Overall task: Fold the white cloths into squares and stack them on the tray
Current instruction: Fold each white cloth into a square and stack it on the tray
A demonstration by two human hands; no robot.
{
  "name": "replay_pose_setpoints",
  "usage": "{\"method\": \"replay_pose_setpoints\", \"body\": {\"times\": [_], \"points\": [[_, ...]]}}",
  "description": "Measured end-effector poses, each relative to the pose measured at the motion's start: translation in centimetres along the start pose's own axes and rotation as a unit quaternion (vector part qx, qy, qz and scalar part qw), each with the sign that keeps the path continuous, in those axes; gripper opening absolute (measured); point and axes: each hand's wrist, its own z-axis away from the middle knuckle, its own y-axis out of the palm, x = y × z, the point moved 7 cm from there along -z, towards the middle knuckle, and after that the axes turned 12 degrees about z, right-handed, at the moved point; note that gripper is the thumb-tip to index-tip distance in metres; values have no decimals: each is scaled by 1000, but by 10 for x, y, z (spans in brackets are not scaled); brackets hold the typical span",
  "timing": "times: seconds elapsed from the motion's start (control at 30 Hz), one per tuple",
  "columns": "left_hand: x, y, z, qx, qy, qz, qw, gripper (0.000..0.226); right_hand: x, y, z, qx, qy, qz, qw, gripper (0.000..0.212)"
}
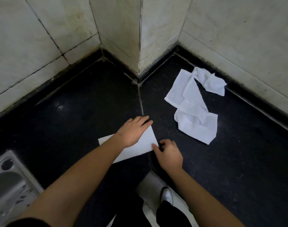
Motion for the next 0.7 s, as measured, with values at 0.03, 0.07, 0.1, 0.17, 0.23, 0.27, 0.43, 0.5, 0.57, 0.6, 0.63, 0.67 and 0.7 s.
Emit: {"method": "replay_pose_setpoints", "body": {"times": [0.03,0.07,0.1,0.17,0.23,0.27,0.43,0.5,0.57,0.6,0.63,0.67,0.7], "points": [[-7,1,-8,28,20,-37,999,80,2,0,0,1,5,8,1000,39],[-14,3,-15,52,42,-75,995,82,3,0,-1,4,7,17,1000,35],[-20,5,-18,69,62,-110,990,79,4,0,-1,7,9,23,1000,32],[-24,6,-21,82,86,-148,982,72,2,0,-4,21,15,17,1000,29],[-27,6,-24,75,103,-153,980,65,-1,0,-7,40,19,-7,999,25],[-27,5,-24,72,109,-153,980,61,-2,0,-8,47,16,-19,999,23],[-22,-2,-27,68,83,-122,987,46,-6,-7,-13,70,3,-76,995,17],[-17,-9,-25,62,61,-83,993,36,-5,-11,-16,95,-5,-108,989,14],[-10,-21,-19,41,32,-18,998,29,-2,-17,-18,123,-16,-157,980,11],[-5,-30,-16,23,14,19,999,27,1,-23,-19,126,-22,-179,976,11],[0,-43,-12,5,-7,52,999,24,6,-33,-21,122,-29,-195,973,13],[5,-56,-7,-12,-25,82,996,21,13,-44,-23,114,-38,-212,970,17],[11,-68,-3,-27,-40,105,993,19,20,-55,-27,105,-50,-226,967,22]]}}
